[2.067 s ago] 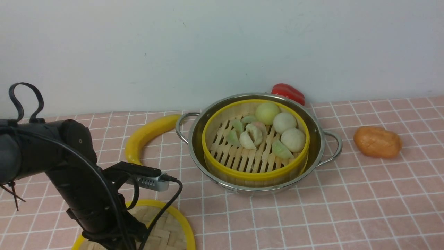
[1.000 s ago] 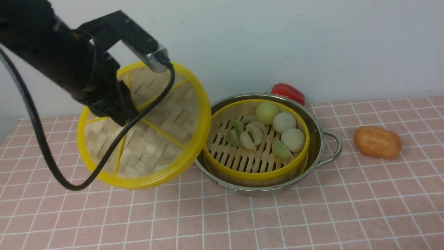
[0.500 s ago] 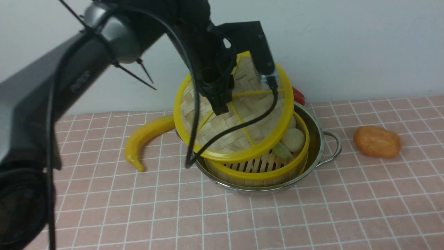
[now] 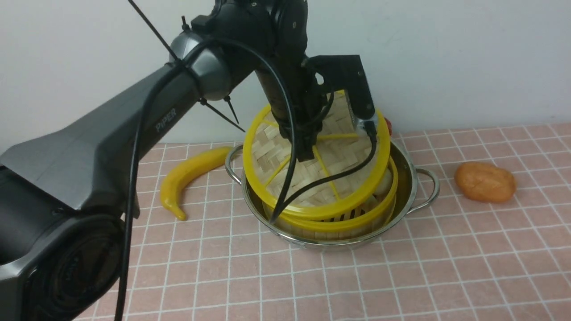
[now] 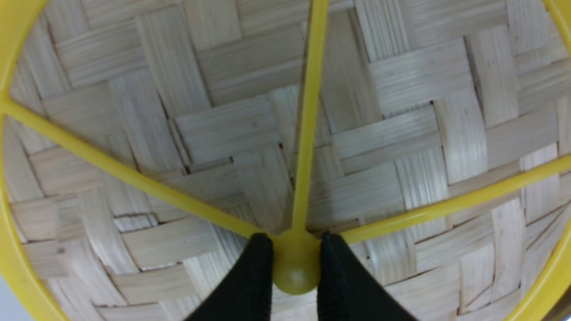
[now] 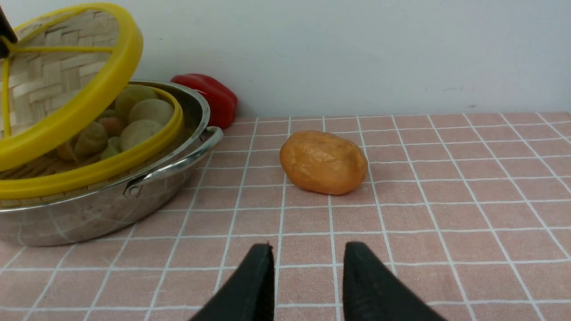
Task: Place the steamer in the pot on the pink tablecloth, and put the lid on the steamer.
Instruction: 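Place the yellow bamboo steamer lid onto the steamer in the pot with the left gripper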
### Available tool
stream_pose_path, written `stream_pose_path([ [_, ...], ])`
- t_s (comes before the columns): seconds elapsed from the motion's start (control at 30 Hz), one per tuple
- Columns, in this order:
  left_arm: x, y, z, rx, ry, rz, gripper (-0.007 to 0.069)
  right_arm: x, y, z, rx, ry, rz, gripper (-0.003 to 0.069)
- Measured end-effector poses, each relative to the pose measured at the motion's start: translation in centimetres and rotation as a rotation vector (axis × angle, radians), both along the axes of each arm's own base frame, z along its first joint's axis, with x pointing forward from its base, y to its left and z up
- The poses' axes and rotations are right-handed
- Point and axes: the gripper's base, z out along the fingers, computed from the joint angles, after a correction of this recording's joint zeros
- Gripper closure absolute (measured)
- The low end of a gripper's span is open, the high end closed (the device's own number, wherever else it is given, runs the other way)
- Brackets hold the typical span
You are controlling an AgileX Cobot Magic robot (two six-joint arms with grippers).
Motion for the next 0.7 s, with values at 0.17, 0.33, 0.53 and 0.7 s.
stream_pose_path([
  [0.17, 0.0, -0.1, -0.1, 0.01, -0.002, -0.042, 0.0508, 0.0, 0.0, 0.0, 0.0, 0.0, 0.0, 0.0419],
  [0.33, 0.1, -0.3, -0.9, 0.017, 0.015, -0.086, 0.0508, 0.0, 0.0, 0.0, 0.0, 0.0, 0.0, 0.0419],
  [0.53, 0.4, -0.5, -1.8, 0.032, 0.027, -0.108, 0.0508, 0.0, 0.0, 0.0, 0.0, 0.0, 0.0, 0.0419],
  [0.7, 0.5, -0.6, -1.9, 0.037, 0.011, -0.138, 0.0508, 0.0, 0.0, 0.0, 0.0, 0.0, 0.0, 0.0419],
])
